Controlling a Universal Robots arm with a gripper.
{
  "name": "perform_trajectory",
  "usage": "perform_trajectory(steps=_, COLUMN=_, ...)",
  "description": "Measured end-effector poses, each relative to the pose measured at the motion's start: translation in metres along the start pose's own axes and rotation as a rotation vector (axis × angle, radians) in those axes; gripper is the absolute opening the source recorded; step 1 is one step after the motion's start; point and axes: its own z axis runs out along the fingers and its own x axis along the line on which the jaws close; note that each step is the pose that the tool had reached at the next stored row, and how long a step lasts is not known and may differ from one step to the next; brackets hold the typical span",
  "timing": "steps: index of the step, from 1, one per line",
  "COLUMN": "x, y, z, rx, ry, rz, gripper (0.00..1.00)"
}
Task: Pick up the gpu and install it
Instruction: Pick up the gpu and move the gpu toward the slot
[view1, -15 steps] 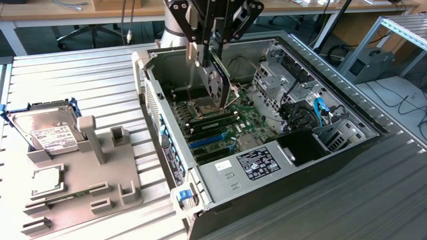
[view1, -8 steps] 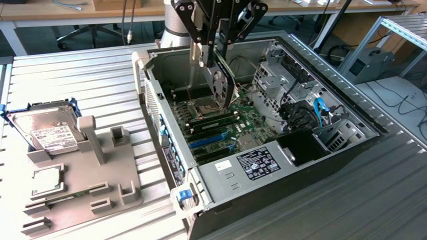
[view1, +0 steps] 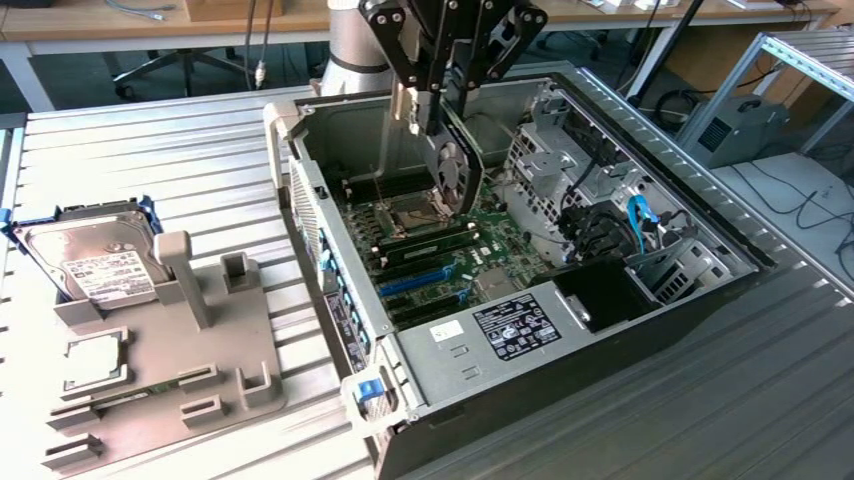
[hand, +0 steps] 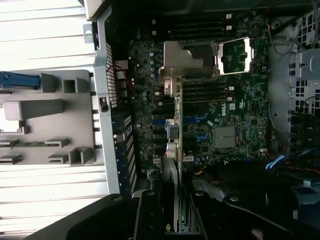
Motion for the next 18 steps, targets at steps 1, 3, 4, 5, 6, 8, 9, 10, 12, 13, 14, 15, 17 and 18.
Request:
perform_trajectory(steps=1, x=-0.001, y=0.0002, z=0.0002, rx=0.0003, ry=0.0000, rz=0.000, gripper=0.26)
perform_trajectory(steps=3, x=-0.004, y=0.0006, z=0.0008, rx=0.0008, ry=0.0000, rz=0.000, gripper=0.26)
perform_trajectory(steps=4, x=-0.006, y=0.0008, z=0.0010, rx=0.0012, ry=0.0000, rz=0.000, gripper=0.26)
perform_trajectory(steps=5, x=-0.009, y=0.0014, z=0.0015, rx=0.0021, ry=-0.0001, rz=0.000, gripper=0.26)
perform_trajectory(steps=6, x=-0.012, y=0.0022, z=0.0020, rx=0.0026, ry=-0.0001, rz=0.000, gripper=0.26)
perform_trajectory(steps=8, x=-0.017, y=0.0030, z=0.0027, rx=0.0031, ry=-0.0001, rz=0.000, gripper=0.26)
perform_trajectory(steps=9, x=-0.019, y=0.0034, z=0.0031, rx=0.0034, ry=-0.0001, rz=0.000, gripper=0.26)
perform_trajectory(steps=10, x=-0.021, y=0.0037, z=0.0035, rx=0.0034, ry=-0.0002, rz=0.000, gripper=0.26)
perform_trajectory(steps=12, x=-0.025, y=0.0042, z=0.0043, rx=0.0034, ry=-0.0002, rz=0.000, gripper=0.26)
perform_trajectory(steps=13, x=-0.027, y=0.0045, z=0.0047, rx=0.0035, ry=-0.0002, rz=0.000, gripper=0.26)
perform_trajectory(steps=14, x=-0.029, y=0.0048, z=0.0052, rx=0.0036, ry=-0.0003, rz=0.000, gripper=0.26)
perform_trajectory(steps=15, x=-0.030, y=0.0051, z=0.0058, rx=0.0036, ry=-0.0002, rz=0.000, gripper=0.26)
perform_trajectory(steps=17, x=-0.032, y=0.0060, z=0.0070, rx=0.0039, ry=-0.0003, rz=0.000, gripper=0.26)
perform_trajectory(steps=18, x=-0.033, y=0.0066, z=0.0076, rx=0.0039, ry=-0.0002, rz=0.000, gripper=0.26)
